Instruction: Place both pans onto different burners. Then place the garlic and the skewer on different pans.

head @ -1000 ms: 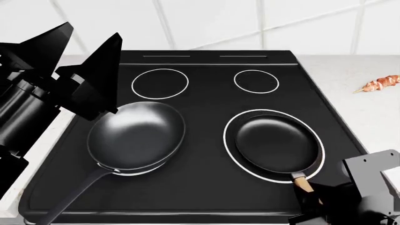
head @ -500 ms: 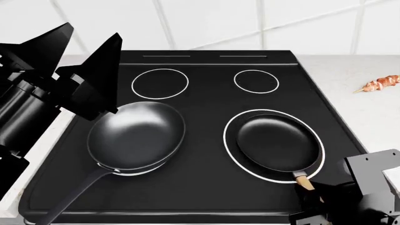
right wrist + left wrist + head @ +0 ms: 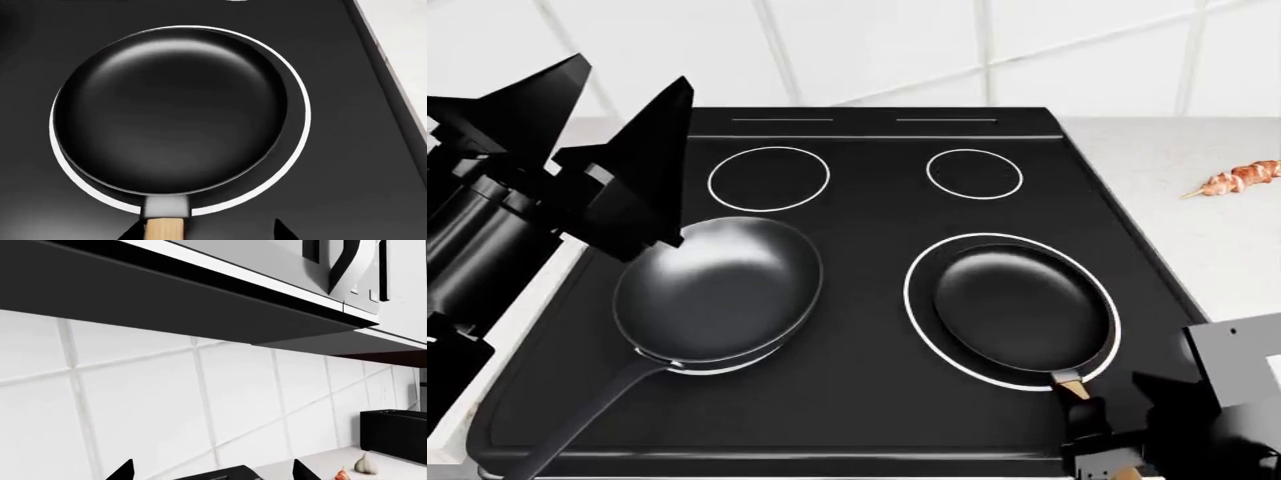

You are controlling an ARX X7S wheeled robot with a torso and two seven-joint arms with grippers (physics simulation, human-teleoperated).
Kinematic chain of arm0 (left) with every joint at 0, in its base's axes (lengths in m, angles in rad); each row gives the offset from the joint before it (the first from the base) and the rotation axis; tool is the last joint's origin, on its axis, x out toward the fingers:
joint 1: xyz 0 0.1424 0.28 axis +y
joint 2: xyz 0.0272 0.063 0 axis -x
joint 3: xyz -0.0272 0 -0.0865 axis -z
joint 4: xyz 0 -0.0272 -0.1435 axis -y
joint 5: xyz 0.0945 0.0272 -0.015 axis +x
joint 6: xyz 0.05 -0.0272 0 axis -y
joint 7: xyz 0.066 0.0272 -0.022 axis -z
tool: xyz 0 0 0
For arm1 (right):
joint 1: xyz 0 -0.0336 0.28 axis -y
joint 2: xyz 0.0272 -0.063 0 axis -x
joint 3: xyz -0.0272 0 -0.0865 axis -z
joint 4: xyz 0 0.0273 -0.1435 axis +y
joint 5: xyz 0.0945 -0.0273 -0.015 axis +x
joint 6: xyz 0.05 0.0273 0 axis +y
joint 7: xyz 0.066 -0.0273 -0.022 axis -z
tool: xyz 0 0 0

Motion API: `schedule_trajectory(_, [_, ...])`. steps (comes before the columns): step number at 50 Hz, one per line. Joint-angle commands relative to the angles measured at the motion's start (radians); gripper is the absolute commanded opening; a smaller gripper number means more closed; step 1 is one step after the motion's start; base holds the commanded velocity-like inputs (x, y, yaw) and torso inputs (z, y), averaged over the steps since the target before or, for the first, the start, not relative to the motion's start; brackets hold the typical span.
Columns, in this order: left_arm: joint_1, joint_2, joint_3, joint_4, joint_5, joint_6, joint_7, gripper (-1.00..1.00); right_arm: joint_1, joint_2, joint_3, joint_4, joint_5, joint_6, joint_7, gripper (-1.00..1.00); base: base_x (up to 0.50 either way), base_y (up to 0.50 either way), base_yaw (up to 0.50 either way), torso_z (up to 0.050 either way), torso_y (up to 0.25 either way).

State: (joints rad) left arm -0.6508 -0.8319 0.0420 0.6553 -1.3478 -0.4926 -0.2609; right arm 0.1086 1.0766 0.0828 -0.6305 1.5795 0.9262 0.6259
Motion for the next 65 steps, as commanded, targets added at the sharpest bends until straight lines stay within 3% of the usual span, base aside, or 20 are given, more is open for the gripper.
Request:
schedule_trajectory(1, [0.000, 0.001, 0.003, -0.003, -0.001, 0.000, 0.002, 1.00, 0.031, 0.013, 0.028, -0.016, -0.020, -0.002, -0.004, 1.00, 0.00, 0.00, 0.00, 0.000, 0.000])
schedule_trajectory(12, [0.003, 0.002, 0.002, 0.000, -0.007, 0.003, 0.009, 1.00, 0.102, 0.079, 0.080, -0.092, 0.045, -0.015, 0.023, 1.00, 0.00, 0.00, 0.00, 0.000, 0.000])
schedule_trajectory(25, [0.017, 0.020, 0.007, 0.006, 0.015, 0.018, 0.022, 1.00, 0.333, 0.119, -0.009, -0.143, 0.124, -0.002, 0.109, 1.00, 0.00, 0.00, 0.00, 0.000, 0.000])
schedule_trajectory(35, [-0.011, 0.034, 0.035, -0.003, 0.002, 0.000, 0.006, 1.00, 0.548, 0.084, -0.129, -0.171, 0.089, 0.059, 0.198, 1.00, 0.00, 0.00, 0.00, 0.000, 0.000])
schedule_trajectory(39, [-0.061, 0.057, 0.066, -0.030, 0.008, -0.033, -0.083, 1.00, 0.578, 0.036, -0.142, -0.160, 0.056, 0.048, 0.185, 1.00, 0.00, 0.00, 0.00, 0.000, 0.000])
schedule_trajectory(45, [-0.131, 0.078, 0.133, -0.057, 0.045, -0.092, -0.127, 1.00, 0.636, -0.059, -0.169, -0.183, -0.101, 0.031, 0.185, 1.00, 0.00, 0.00, 0.00, 0.000, 0.000])
schedule_trajectory(49, [-0.214, 0.107, 0.178, -0.098, 0.092, -0.124, -0.131, 1.00, 0.708, -0.090, -0.233, -0.194, -0.271, 0.050, 0.082, 1.00, 0.00, 0.00, 0.00, 0.000, 0.000])
schedule_trajectory(55, [-0.252, 0.157, 0.206, -0.183, 0.106, -0.128, -0.128, 1.00, 0.785, -0.085, -0.233, -0.151, -0.215, 0.074, 0.077, 1.00, 0.00, 0.00, 0.00, 0.000, 0.000])
schedule_trajectory(65, [-0.230, 0.151, 0.219, -0.164, 0.115, -0.118, -0.081, 1.00, 0.844, -0.072, -0.254, -0.149, -0.197, 0.104, 0.044, 1.00, 0.00, 0.00, 0.00, 0.000, 0.000])
